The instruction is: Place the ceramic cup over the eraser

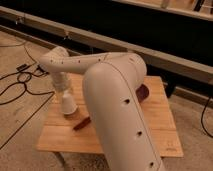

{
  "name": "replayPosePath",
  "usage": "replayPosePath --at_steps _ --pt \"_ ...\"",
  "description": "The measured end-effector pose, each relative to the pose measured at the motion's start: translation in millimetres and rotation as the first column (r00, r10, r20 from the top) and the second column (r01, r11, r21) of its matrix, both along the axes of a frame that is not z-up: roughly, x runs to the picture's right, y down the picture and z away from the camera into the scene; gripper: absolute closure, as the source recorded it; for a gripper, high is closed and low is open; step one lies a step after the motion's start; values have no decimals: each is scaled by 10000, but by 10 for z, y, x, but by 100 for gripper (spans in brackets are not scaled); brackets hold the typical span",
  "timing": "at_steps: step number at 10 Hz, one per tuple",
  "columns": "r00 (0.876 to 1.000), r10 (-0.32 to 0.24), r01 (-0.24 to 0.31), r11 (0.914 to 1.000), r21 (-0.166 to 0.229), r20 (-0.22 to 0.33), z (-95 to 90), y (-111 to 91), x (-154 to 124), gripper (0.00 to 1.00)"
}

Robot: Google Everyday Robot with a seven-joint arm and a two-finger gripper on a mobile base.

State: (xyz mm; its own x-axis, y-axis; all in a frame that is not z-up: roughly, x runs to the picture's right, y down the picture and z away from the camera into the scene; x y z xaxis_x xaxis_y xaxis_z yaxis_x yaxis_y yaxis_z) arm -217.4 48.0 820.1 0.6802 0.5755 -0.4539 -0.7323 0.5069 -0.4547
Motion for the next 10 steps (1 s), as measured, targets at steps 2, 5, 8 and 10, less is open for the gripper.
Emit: replayPosePath --at_steps 2,5,8,10 --pt "9999 89 -89 10000 0 -100 55 27 35 36" --pt "9996 272 -272 9996 -30 -99 105 66 30 20" --pt "9989 478 -478 9988 -50 15 121 85 -13 20" --pt "9984 560 -560 9984 -36 32 126 90 -11 20"
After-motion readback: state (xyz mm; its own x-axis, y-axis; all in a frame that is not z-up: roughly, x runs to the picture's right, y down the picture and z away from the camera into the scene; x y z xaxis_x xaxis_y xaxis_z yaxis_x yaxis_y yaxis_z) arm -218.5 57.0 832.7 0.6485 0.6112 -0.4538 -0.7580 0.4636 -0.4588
